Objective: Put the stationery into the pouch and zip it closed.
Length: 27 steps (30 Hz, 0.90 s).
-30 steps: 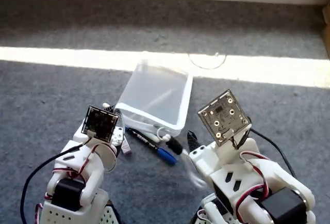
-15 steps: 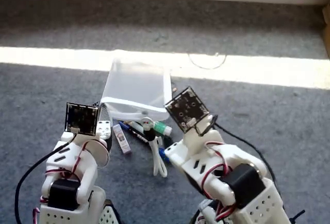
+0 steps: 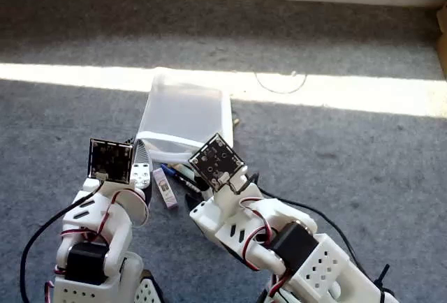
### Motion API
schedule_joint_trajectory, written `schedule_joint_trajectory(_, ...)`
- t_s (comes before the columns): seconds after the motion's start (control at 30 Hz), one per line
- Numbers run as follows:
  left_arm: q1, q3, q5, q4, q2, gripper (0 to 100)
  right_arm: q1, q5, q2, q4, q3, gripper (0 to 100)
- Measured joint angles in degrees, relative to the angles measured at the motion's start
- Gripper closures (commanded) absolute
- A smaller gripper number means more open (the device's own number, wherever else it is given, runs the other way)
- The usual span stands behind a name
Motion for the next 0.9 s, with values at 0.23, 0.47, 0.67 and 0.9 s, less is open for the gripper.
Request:
schedule_joint_trajectory(0.23, -0.4, 0.0, 0.0, 0.0, 0.0, 99, 0.1, -0.1, 0.0, -6.7, 5.1, 69.9)
schedule_joint_trajectory(0.47, -0.4, 0.0, 0.0, 0.0, 0.0, 99, 0.1, -0.1, 0.0, -9.9, 8.0, 76.5)
schedule_joint_trajectory(0.67, -0.4, 0.0, 0.0, 0.5, 0.0, 99, 0.0, -0.1, 0.1, -7.4, 8.0, 77.9)
schedule_joint_trajectory(0.9, -0.4, 0.0, 0.0, 0.5, 0.0, 99, 0.0, 2.0, 0.1, -0.3, 8.0, 77.9)
